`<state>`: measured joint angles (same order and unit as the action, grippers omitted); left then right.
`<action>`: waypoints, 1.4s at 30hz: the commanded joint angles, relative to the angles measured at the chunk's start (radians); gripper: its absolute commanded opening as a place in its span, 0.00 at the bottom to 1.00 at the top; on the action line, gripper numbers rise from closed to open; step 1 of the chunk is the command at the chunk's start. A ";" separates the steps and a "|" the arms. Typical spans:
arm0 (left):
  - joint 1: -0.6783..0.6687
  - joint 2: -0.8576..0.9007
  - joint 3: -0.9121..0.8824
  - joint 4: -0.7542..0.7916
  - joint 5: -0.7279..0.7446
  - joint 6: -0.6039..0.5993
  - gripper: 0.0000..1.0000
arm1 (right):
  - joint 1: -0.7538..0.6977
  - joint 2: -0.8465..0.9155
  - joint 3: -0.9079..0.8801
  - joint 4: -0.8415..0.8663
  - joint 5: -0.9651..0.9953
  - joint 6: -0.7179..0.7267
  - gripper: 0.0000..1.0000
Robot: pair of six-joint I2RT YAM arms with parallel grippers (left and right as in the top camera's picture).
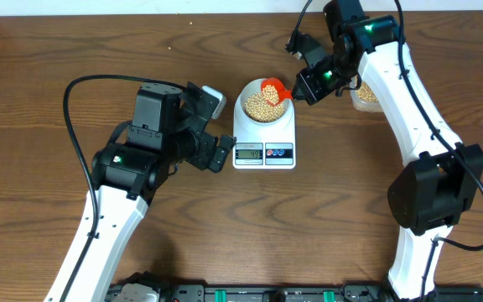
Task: Scoop item into bowl and weigh 50g on scale
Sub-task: 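Tilt the red scoop over the white bowl to pour soybeans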
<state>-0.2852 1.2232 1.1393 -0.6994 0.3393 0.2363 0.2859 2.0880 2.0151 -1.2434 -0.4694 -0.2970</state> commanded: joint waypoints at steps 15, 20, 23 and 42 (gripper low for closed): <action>-0.002 0.000 -0.003 0.000 0.012 0.002 0.95 | 0.004 0.013 0.025 0.010 0.000 -0.016 0.01; -0.002 0.000 -0.003 0.000 0.012 0.002 0.94 | 0.004 0.013 0.025 0.010 0.000 -0.019 0.01; -0.002 0.000 -0.003 0.000 0.012 0.002 0.94 | 0.004 0.013 0.025 0.010 0.000 -0.019 0.01; -0.002 0.000 -0.003 0.000 0.012 0.002 0.94 | 0.005 0.011 0.026 0.008 0.013 -0.060 0.01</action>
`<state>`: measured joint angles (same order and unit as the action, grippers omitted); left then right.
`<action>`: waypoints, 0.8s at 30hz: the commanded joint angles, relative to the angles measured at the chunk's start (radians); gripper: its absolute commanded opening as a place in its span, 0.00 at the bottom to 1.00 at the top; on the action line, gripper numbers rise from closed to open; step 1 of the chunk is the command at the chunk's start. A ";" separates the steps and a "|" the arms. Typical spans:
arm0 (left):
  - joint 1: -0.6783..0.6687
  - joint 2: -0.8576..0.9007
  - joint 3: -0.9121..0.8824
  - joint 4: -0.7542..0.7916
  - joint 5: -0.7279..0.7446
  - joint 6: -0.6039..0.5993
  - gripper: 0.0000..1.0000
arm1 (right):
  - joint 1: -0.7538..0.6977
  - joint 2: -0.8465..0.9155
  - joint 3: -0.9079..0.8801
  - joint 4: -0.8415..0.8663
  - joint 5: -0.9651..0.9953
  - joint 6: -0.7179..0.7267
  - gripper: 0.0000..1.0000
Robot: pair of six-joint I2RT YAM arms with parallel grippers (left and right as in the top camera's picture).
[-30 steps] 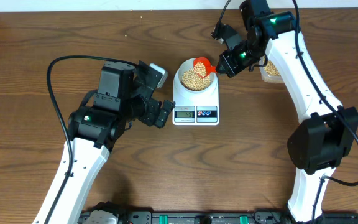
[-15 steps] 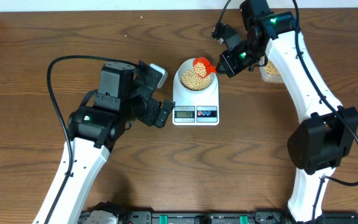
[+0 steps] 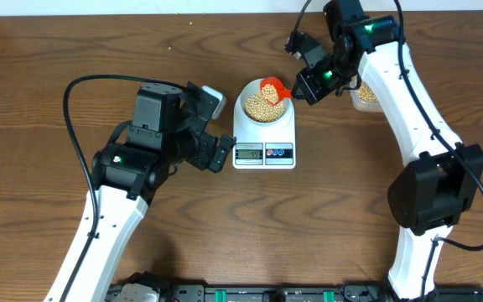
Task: Scoop item into bowl and weigh 50g on scale
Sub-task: 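Tilt the red scoop over the white bowl to pour soybeans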
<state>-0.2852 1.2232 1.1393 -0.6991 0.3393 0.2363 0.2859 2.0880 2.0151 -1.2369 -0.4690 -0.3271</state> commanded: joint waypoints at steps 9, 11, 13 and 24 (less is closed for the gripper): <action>-0.002 0.000 -0.003 0.000 0.012 0.002 0.95 | 0.042 0.010 0.063 -0.001 0.109 -0.029 0.01; -0.002 0.000 -0.003 0.000 0.011 0.002 0.94 | 0.042 0.010 0.064 -0.002 0.109 -0.029 0.01; -0.002 0.000 -0.003 0.000 0.012 0.002 0.94 | 0.043 0.010 0.064 -0.005 0.109 -0.030 0.01; -0.002 0.000 -0.003 0.000 0.012 0.002 0.94 | 0.047 0.000 0.064 -0.016 0.124 -0.029 0.01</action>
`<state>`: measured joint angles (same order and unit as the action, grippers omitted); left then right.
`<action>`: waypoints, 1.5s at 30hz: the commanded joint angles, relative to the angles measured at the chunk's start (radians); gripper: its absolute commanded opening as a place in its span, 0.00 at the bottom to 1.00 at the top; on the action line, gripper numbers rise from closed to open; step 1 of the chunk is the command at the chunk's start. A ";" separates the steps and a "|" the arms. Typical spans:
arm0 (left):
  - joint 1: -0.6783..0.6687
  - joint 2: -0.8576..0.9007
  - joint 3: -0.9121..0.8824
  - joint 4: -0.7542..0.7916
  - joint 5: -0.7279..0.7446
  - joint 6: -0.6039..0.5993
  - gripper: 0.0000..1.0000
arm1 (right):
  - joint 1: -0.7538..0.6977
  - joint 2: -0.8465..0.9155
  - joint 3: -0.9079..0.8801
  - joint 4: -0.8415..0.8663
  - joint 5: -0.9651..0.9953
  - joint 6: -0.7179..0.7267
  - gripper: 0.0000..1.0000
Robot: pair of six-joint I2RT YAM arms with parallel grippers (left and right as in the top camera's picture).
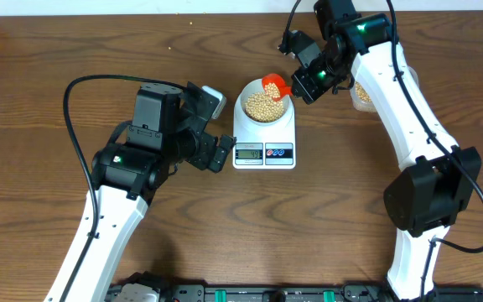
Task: Scoop item into bowl and weigh 50g on scale
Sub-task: 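Tilt the red scoop over the white bowl to pour soybeans, then carry the red scoop right back to the soybean tub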
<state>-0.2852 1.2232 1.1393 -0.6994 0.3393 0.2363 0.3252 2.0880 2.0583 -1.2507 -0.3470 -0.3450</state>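
A white bowl [263,105] full of tan beans sits on the white scale [263,151], whose display is too small to read. An orange scoop [273,84] hangs over the bowl's upper right rim, tilted, with my right gripper [302,84] shut on its handle. At the right arm's far side stands a clear container of beans [360,94], partly hidden by the arm. My left gripper [221,153] rests just left of the scale, its black fingers pointing at the scale's edge; whether they stand apart does not show.
A black cable [74,126] loops over the table left of the left arm. The table's far edge [141,15] meets a white wall. Black hardware lines the near edge [250,294].
The right gripper and the scoop have shifted slightly up and to the left over the bowl's rim. The scoop shows fewer beans inside. The left arm has not moved.
The scoop hung over the bowl's right rim with beans in it at both earlier moments, hardly moving. Now it sits a little higher and farther left, looking emptier. The left arm stayed beside the scale throughout.
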 commanded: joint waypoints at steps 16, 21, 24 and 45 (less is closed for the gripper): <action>-0.002 0.000 -0.003 0.000 0.012 0.002 0.94 | 0.024 -0.004 0.021 -0.003 0.006 -0.011 0.01; -0.002 0.000 -0.003 0.000 0.012 0.002 0.94 | 0.024 -0.005 0.021 -0.003 0.006 -0.011 0.01; -0.002 0.000 -0.003 0.000 0.012 0.002 0.95 | 0.024 -0.005 0.021 -0.002 0.006 -0.011 0.01; -0.002 0.000 -0.003 0.000 0.011 0.002 0.95 | -0.079 -0.007 0.039 -0.019 -0.288 0.027 0.01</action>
<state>-0.2852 1.2232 1.1393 -0.6994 0.3393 0.2363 0.2790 2.0880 2.0640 -1.2655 -0.5140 -0.3317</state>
